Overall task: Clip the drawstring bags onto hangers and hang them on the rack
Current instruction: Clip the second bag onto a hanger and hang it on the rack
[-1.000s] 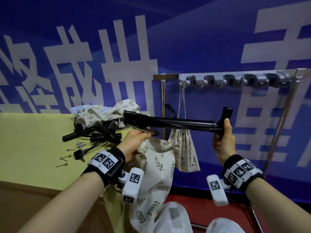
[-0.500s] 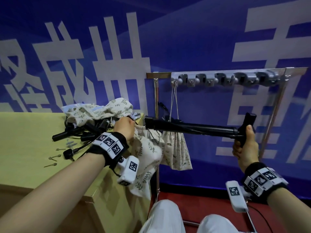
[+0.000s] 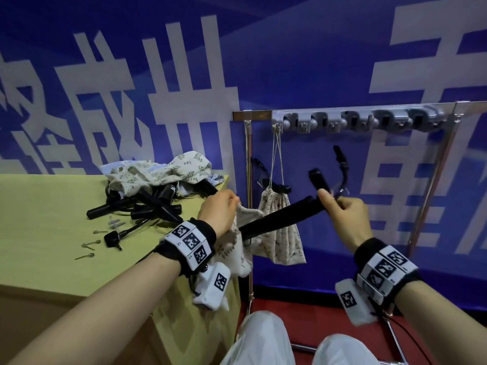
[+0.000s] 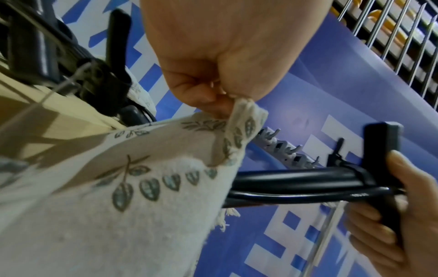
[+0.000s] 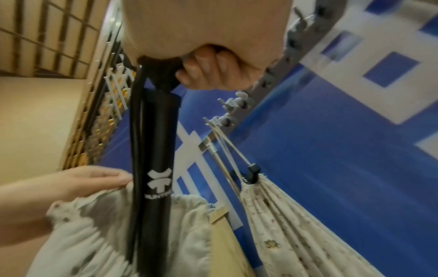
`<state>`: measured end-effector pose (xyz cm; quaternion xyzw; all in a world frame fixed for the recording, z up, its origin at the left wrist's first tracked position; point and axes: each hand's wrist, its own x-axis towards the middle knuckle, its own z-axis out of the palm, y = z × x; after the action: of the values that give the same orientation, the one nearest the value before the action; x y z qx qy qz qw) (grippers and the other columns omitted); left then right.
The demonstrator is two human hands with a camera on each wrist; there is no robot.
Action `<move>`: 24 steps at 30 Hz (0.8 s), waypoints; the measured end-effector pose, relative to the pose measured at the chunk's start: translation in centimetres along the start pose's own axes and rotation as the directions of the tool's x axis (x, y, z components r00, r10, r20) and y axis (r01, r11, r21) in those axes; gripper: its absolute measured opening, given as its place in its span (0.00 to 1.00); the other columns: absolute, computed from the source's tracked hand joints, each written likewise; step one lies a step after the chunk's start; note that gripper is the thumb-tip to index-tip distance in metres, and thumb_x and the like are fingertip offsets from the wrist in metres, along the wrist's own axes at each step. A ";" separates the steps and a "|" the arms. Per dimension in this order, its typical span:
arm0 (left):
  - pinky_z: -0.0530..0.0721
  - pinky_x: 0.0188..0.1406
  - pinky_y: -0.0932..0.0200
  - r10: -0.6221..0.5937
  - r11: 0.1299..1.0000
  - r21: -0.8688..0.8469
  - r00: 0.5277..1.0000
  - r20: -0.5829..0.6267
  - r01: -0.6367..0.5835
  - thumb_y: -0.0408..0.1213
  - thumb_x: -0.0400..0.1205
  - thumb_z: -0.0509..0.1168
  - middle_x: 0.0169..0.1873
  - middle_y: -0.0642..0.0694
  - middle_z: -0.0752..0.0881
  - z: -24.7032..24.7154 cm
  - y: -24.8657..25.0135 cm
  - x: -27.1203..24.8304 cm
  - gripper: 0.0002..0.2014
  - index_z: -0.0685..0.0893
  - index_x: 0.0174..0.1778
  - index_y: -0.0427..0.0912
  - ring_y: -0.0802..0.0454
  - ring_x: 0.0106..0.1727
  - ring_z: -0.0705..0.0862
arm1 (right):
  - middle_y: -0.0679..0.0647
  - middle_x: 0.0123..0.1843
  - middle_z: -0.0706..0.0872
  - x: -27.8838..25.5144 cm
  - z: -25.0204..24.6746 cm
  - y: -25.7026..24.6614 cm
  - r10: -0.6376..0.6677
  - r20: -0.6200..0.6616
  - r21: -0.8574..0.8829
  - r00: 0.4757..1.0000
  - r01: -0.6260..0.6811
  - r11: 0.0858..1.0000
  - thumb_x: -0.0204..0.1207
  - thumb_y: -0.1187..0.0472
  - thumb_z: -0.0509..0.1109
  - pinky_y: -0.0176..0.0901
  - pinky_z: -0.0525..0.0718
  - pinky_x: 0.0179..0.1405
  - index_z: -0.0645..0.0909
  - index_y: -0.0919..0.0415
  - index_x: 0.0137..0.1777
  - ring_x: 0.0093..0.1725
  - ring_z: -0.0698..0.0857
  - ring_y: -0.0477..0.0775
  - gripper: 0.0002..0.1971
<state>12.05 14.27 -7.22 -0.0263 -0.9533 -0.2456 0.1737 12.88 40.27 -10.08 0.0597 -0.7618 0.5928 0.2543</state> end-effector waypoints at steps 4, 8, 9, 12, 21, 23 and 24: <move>0.73 0.41 0.55 0.046 0.988 -0.148 0.998 -0.030 -0.050 0.39 0.87 0.55 0.42 0.42 0.83 -0.1 2.8 -0.5 0.13 0.83 0.48 0.40 0.44 0.44 0.80 | 0.47 0.15 0.65 -0.6 2.9 -2.4 -0.124 0.150 -0.304 0.981 0.165 0.938 0.69 0.33 0.70 0.39 0.60 0.20 0.67 0.54 0.18 0.17 0.62 0.47 0.31; 0.75 0.41 0.54 -0.041 0.931 -0.364 0.999 -0.034 0.026 0.35 0.86 0.56 0.40 0.39 0.84 0.0 3.7 0.2 0.13 0.85 0.50 0.34 0.43 0.42 0.80 | 0.49 0.18 0.73 -1.0 5.0 -2.4 -0.095 0.289 -0.430 0.953 0.218 0.876 0.68 0.24 0.60 0.39 0.67 0.21 0.77 0.58 0.26 0.20 0.71 0.48 0.34; 0.75 0.42 0.54 -0.063 0.909 -0.414 0.997 -0.033 0.044 0.36 0.86 0.57 0.41 0.39 0.84 0.0 3.6 0.3 0.13 0.86 0.50 0.33 0.44 0.42 0.80 | 0.48 0.21 0.73 -1.1 5.2 -2.4 -0.086 0.311 -0.403 0.947 0.213 0.890 0.70 0.26 0.60 0.39 0.67 0.23 0.78 0.59 0.30 0.22 0.71 0.48 0.33; 0.79 0.48 0.51 -0.096 0.844 -0.533 0.994 -0.048 0.055 0.35 0.85 0.59 0.45 0.38 0.87 -0.2 3.0 0.4 0.12 0.87 0.48 0.33 0.47 0.43 0.83 | 0.51 0.29 0.79 -1.2 5.2 -2.3 -0.043 0.338 -0.308 0.940 0.154 0.939 0.74 0.32 0.63 0.39 0.70 0.27 0.77 0.60 0.39 0.27 0.74 0.48 0.28; 0.74 0.58 0.62 -0.100 0.765 -0.638 0.995 0.017 0.088 0.34 0.86 0.58 0.53 0.47 0.84 -1.0 2.8 0.4 0.12 0.87 0.54 0.39 0.55 0.56 0.79 | 0.59 0.40 0.89 -0.5 4.8 -0.7 0.285 0.532 0.211 0.798 -0.450 0.868 0.83 0.49 0.62 0.42 0.84 0.37 0.86 0.67 0.49 0.30 0.83 0.49 0.20; 0.74 0.56 0.60 -0.110 0.752 -0.651 0.993 0.033 0.105 0.34 0.86 0.57 0.50 0.46 0.83 -0.8 2.8 0.3 0.12 0.87 0.53 0.39 0.53 0.53 0.79 | 0.63 0.47 0.91 -0.6 4.6 0.0 0.316 0.558 0.360 0.767 -0.567 0.741 0.86 0.55 0.56 0.47 0.83 0.48 0.86 0.65 0.51 0.39 0.88 0.54 0.19; 0.74 0.53 0.60 -0.115 0.736 -0.667 0.992 0.051 0.119 0.34 0.86 0.57 0.46 0.46 0.83 -0.8 2.9 0.2 0.13 0.87 0.53 0.39 0.53 0.49 0.78 | 0.63 0.51 0.91 -0.7 4.6 0.3 0.320 0.544 0.374 0.776 -0.565 0.736 0.86 0.56 0.55 0.48 0.81 0.54 0.87 0.63 0.52 0.47 0.89 0.56 0.19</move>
<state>12.50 16.44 -5.17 -0.0276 -0.8025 -0.5808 0.1341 11.92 35.91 -11.48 0.0710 -0.6014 0.7888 -0.1056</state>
